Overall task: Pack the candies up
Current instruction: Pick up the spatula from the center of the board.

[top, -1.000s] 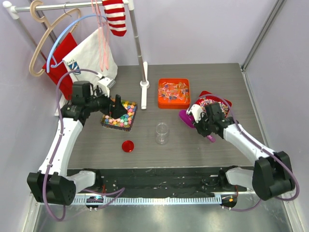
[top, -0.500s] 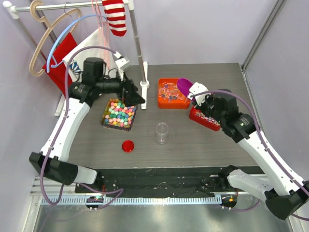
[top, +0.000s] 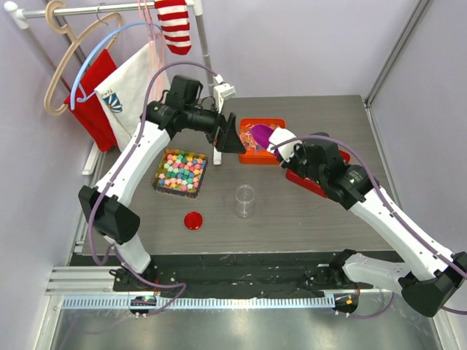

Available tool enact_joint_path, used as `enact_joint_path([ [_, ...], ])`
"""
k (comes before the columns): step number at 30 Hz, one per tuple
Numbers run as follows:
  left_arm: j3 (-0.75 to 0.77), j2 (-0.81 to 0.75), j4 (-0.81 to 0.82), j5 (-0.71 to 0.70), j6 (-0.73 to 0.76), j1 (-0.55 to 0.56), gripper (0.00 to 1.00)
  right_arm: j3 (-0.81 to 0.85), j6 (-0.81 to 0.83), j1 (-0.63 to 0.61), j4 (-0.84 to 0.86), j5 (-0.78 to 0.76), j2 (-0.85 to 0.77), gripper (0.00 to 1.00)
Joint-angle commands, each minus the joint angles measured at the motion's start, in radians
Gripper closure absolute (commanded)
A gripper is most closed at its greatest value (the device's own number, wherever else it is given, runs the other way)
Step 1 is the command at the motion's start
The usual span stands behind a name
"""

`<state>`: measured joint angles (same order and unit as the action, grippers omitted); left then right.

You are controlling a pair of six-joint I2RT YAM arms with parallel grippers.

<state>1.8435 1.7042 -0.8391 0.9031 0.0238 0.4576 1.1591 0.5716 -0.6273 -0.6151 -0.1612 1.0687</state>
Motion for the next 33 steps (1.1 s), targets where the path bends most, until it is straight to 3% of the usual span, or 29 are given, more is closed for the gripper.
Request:
enact_joint_path([
  [1, 0.091, 0.032, -0.026, -0.024, -0.019, 0.041, 0.03, -0.009, -0.004, -0.034, 0.041, -0.031, 0.017, 0.98],
  [15, 0.068, 0.057, 0.002, -0.147, -0.018, 0.135, 0.15, 0.013, -0.042, -0.081, 0.035, 0.005, 0.051, 0.98],
  [18, 0.072, 0.066, 0.003, -0.148, -0.019, 0.138, 0.21, 0.007, -0.047, -0.089, 0.035, 0.008, 0.047, 0.98],
  [22, 0.079, 0.081, 0.003, -0.150, -0.018, 0.142, 0.45, -0.004, -0.052, -0.094, 0.049, 0.008, 0.033, 0.98],
  [24, 0.080, 0.086, 0.002, -0.153, -0.016, 0.145, 0.51, -0.010, -0.053, -0.097, 0.054, 0.006, 0.028, 0.98],
  [30, 0.089, 0.100, -0.008, -0.162, -0.007, 0.159, 0.62, -0.013, -0.056, -0.104, 0.057, 0.017, 0.028, 0.98],
  [33, 0.089, 0.101, -0.012, -0.171, 0.001, 0.167, 0.62, -0.021, -0.059, -0.109, 0.063, 0.023, 0.028, 0.98],
])
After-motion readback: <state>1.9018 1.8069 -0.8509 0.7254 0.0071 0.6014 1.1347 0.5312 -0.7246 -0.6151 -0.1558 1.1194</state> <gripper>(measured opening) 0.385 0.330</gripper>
